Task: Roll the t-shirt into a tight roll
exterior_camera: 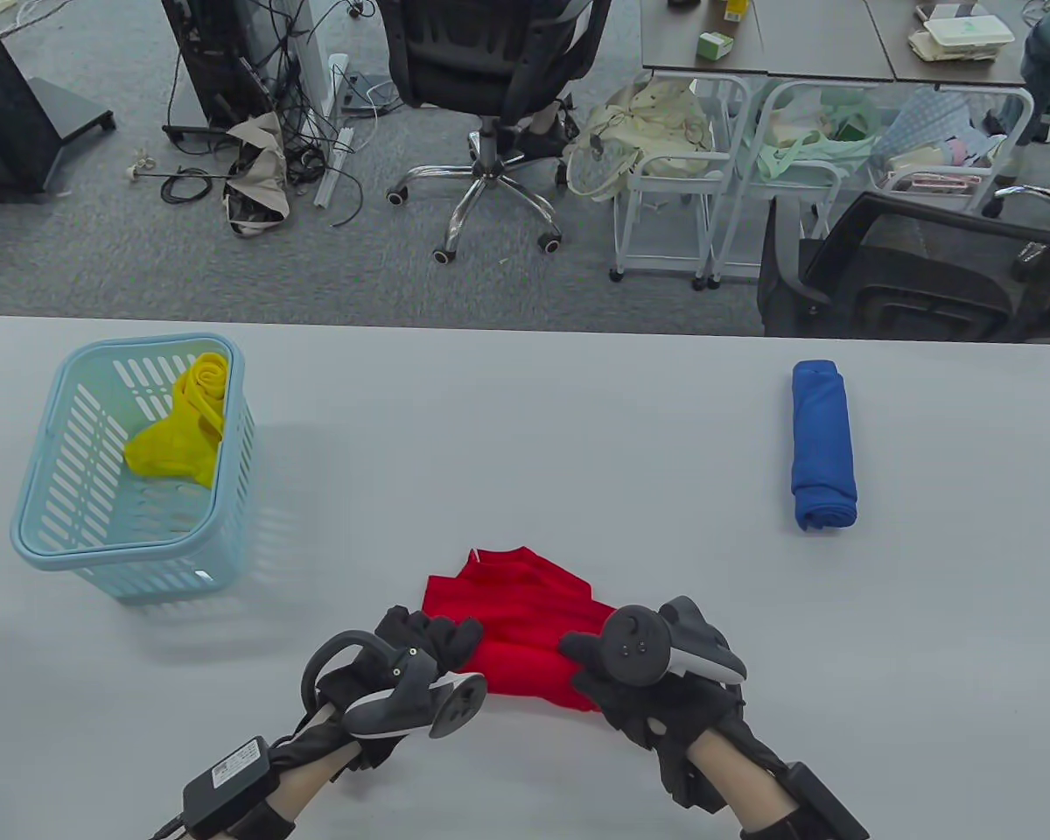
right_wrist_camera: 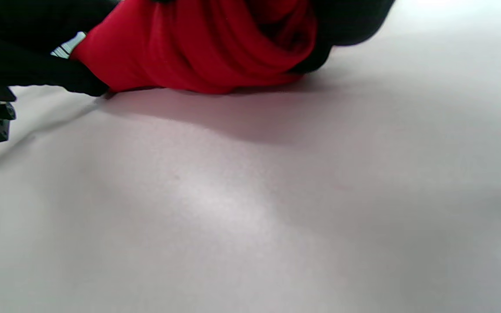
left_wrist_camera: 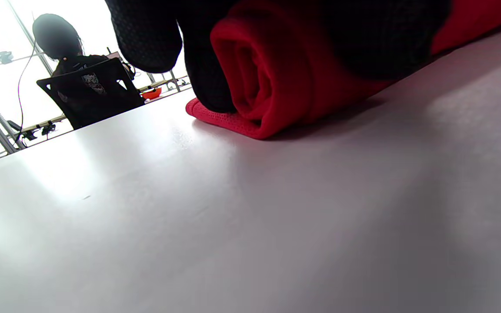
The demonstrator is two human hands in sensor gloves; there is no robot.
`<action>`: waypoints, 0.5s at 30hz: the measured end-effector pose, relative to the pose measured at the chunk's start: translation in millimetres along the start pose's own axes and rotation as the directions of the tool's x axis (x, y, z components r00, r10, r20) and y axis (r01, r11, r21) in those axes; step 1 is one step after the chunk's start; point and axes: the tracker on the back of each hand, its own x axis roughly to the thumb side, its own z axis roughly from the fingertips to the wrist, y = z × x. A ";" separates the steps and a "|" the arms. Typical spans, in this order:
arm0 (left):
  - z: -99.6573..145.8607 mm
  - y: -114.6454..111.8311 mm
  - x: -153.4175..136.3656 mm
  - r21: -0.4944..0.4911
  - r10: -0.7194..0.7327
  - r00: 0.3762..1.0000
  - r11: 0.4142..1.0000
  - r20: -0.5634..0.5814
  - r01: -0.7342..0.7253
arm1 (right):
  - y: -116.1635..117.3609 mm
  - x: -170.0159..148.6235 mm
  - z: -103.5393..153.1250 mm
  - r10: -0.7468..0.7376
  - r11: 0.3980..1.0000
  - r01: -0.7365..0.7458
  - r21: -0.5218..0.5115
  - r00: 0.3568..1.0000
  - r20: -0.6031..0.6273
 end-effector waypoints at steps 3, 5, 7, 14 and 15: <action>-0.3 2.5 -4.9 -0.044 0.152 0.988 0.988 0.012 -0.151 | -1.6 5.3 2.4 0.128 0.989 -0.131 -0.073 0.991 -0.042; -1.4 3.1 -8.7 -0.077 0.219 0.976 0.973 0.007 -0.218 | -3.6 10.8 4.0 0.174 0.977 -0.177 -0.119 0.984 -0.040; -2.4 1.7 -14.2 -0.101 0.280 0.960 0.955 -0.014 -0.280 | -2.2 15.5 4.7 0.231 0.966 -0.232 -0.116 0.973 -0.024; -2.3 -1.0 -20.3 -0.097 0.333 0.942 0.937 -0.038 -0.335 | 7.8 19.8 -4.6 0.328 0.942 -0.330 -0.057 0.944 -0.043; -0.8 -1.5 -17.8 -0.086 0.281 0.959 0.955 -0.040 -0.284 | 6.4 20.1 -5.0 0.316 0.947 -0.318 -0.057 0.948 -0.034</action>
